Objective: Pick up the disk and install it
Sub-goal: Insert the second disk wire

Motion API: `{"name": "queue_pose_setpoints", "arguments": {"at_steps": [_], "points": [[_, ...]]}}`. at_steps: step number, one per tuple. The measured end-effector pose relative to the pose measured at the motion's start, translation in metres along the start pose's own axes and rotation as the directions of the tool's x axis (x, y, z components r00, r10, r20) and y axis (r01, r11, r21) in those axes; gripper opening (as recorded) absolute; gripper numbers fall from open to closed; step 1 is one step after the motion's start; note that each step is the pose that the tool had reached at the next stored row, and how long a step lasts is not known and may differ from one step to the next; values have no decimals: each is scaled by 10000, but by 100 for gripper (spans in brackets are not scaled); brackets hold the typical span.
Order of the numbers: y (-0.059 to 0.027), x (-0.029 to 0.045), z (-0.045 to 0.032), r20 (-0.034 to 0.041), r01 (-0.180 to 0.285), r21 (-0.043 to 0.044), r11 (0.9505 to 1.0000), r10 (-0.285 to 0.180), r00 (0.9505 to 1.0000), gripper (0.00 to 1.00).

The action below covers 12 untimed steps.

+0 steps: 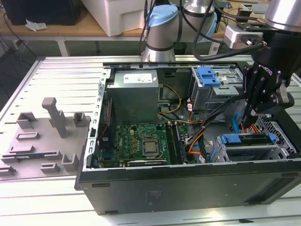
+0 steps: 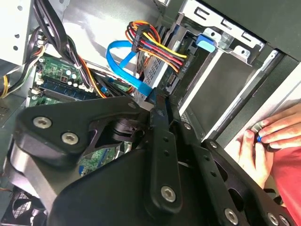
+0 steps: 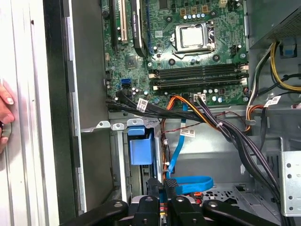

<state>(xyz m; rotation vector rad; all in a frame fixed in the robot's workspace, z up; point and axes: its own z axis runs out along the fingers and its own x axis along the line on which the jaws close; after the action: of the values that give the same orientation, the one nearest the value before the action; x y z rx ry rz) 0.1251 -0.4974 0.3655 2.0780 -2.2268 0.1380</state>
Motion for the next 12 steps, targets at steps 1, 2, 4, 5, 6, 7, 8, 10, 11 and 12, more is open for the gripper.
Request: {"name": "queue_pose_setpoints", "arguments": {"at_steps": [1, 2, 4, 5, 6, 7, 8, 10, 11, 12], "points": [[-1, 11, -2, 67, 0, -5, 10000, 0, 10000, 16], [-2, 29, -2, 175, 1, -12, 10000, -1, 9998, 16], [-10, 89, 5, 515, 6, -35, 10000, -4, 9987, 16], [-15, 111, 9, 632, 7, -43, 10000, -4, 9980, 16], [-16, 123, 10, 697, 6, -48, 10000, -2, 9976, 16], [-17, 126, 10, 715, 6, -49, 10000, -2, 9974, 16], [-17, 128, 11, 725, 6, -50, 10000, -3, 9974, 16], [-17, 128, 11, 728, 7, -50, 10000, -4, 9973, 16], [-17, 128, 11, 728, 7, -50, 10000, -4, 9973, 16], [-18, 129, 11, 728, 7, -50, 10000, -4, 9974, 16]]}}
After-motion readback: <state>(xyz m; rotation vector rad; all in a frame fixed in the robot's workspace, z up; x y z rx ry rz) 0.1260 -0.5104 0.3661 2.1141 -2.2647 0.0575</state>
